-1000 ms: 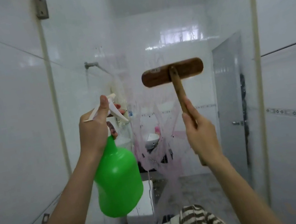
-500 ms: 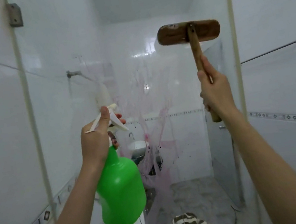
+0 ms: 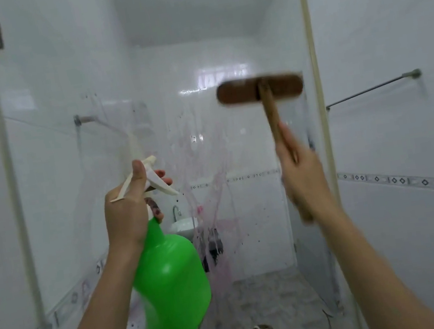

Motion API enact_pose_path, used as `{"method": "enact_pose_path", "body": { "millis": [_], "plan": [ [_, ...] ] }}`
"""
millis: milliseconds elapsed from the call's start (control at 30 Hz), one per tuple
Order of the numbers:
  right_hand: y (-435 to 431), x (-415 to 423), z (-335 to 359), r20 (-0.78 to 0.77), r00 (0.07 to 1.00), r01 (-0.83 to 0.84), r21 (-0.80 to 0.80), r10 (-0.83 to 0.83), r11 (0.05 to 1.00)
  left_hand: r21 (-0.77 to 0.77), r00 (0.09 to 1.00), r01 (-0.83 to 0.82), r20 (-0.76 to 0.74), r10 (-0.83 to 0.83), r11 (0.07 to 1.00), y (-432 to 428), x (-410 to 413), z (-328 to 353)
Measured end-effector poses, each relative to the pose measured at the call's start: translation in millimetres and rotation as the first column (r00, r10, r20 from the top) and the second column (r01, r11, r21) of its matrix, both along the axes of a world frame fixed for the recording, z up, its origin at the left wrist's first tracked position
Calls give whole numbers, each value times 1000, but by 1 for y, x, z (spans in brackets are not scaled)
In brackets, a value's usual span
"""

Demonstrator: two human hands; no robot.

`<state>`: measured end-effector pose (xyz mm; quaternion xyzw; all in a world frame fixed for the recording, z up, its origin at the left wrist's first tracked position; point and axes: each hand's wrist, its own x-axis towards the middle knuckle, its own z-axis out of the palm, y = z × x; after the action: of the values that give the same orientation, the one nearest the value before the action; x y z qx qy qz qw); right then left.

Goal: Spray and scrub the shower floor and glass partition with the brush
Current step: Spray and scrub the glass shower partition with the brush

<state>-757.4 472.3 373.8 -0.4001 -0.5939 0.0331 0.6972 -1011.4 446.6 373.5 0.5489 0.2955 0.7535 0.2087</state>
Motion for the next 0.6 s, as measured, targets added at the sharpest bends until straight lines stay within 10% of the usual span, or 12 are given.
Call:
{"method": "enact_pose_path", "body": {
  "millis": [100,300,467,600],
  "plan": [
    [-21,-23,-69,17,996,-85,-23,85,996,8,1000,-6,-4,6,1000,-7,-7,-2],
    [11,-37,46,90,995,-47,40,43,998,-15,995,-82,-54,81,997,-14,-31,-10],
    [-17,-81,-108,95,991,-88,-16,89,996,-30,996,-90,3,90,996,-25,-64,-22],
    [5,-113,-15,214,975,-62,-1,61,998,-63,994,-111,9,112,992,-33,-88,-28]
  ]
}}
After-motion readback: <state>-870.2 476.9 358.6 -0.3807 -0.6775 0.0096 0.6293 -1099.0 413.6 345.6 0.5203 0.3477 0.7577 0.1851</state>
